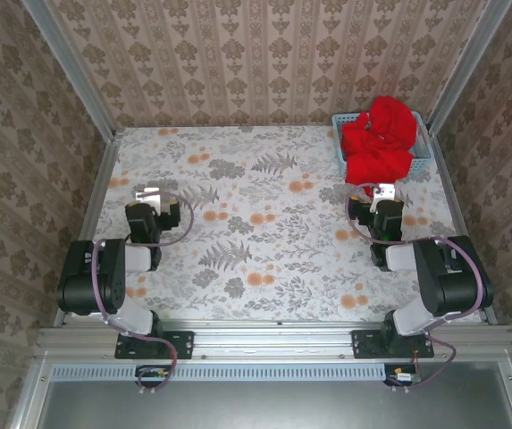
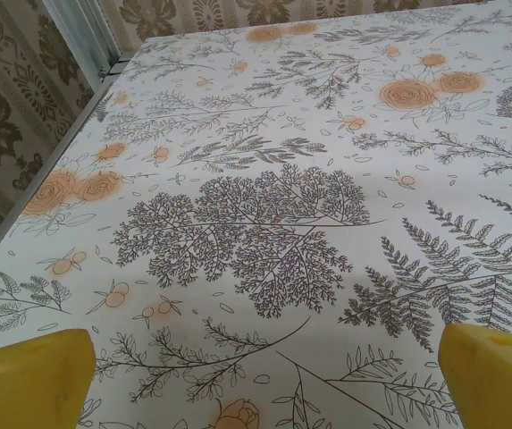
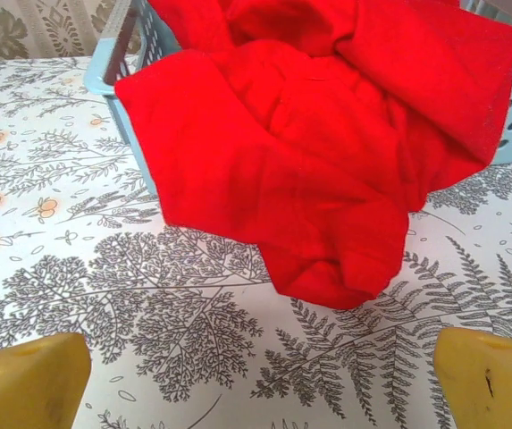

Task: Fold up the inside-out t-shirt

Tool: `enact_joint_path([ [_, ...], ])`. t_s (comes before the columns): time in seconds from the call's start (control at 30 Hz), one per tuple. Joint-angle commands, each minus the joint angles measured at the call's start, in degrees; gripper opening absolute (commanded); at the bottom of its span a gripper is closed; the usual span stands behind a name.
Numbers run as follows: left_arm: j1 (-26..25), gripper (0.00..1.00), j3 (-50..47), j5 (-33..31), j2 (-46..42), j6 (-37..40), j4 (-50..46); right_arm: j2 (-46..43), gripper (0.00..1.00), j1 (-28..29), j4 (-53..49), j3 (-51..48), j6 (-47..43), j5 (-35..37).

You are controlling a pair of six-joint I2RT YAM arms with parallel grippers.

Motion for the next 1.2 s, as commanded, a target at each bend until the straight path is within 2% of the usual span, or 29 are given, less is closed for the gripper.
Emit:
enact_joint_path([
  [0.0, -0.2, 1.00, 0.7, 0.8, -0.4, -0.4, 0.5, -0.4, 1.00, 0.0, -0.1, 0.9, -0.5, -1.6],
  [0.8, -0.5, 1.00, 0.4, 0.0, -0.7, -0.1, 0.8, -0.5, 1.00, 0.0, 0.1, 0.8, -0.6, -1.7],
  [1.03, -5.7, 1.00, -1.4, -4.8, -13.9, 4.1, -6.5, -5.7, 1.00, 1.3, 0.0, -1.5, -3.2, -3.8],
  [1.17, -8.5, 1.00, -2.2, -5.6, -24.4, 2.5, -12.2, -12.8, 1.00, 2.7, -2.7, -2.9, -4.7, -3.5],
])
